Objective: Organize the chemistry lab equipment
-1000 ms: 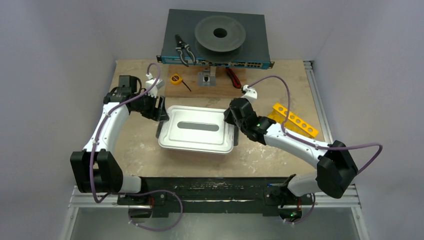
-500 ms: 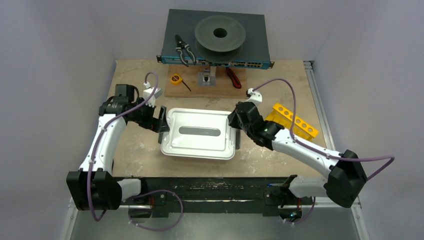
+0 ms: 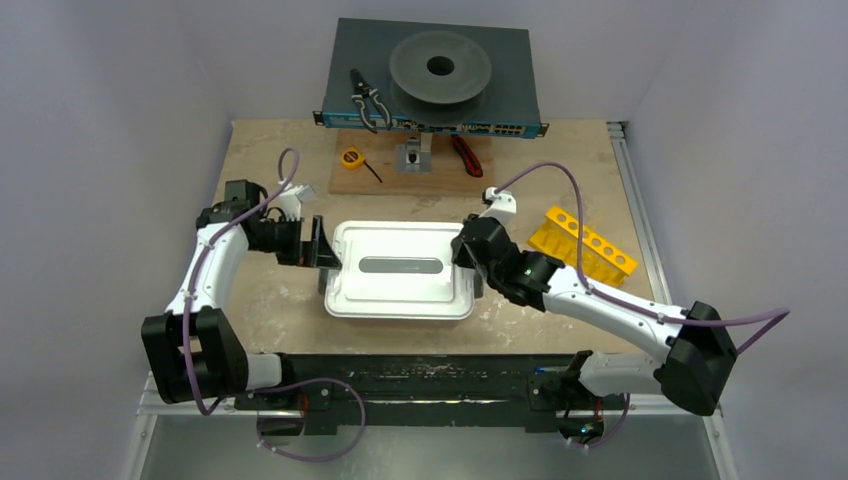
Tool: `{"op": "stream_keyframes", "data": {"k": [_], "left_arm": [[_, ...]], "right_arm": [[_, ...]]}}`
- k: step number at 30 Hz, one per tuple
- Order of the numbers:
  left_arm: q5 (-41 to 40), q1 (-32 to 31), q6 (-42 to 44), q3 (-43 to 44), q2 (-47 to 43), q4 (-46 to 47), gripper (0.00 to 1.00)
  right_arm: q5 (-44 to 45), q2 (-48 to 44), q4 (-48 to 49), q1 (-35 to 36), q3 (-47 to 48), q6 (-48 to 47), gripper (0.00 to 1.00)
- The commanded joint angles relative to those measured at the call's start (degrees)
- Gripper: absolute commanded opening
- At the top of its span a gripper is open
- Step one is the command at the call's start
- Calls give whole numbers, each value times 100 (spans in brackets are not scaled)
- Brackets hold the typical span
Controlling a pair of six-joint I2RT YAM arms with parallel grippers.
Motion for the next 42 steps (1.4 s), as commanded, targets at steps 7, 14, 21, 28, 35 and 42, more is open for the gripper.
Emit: {"op": "stream_keyframes", "data": {"k": [7, 14, 21, 28, 35, 42], "left_arm": [[1433, -76, -259, -176, -152, 159, 100], [912, -97, -190, -219, -485, 186, 83], [-127, -423, -368, -296, -1017, 433, 66], [-346, -602, -415, -248, -884, 408, 63], [-845, -781, -410, -182, -779, 475, 45], [-1225, -1140, -388, -48, -724, 609, 21]], "right_arm": [[-126, 299, -159, 361, 36, 256, 0], [8, 381, -291, 376, -88, 432, 0], [42, 436, -337, 380, -79, 514, 0], [67, 498, -418, 402, -46, 527, 0], [85, 496, -453, 411, -79, 540, 0], [178, 492, -504, 419, -72, 568, 0]]}}
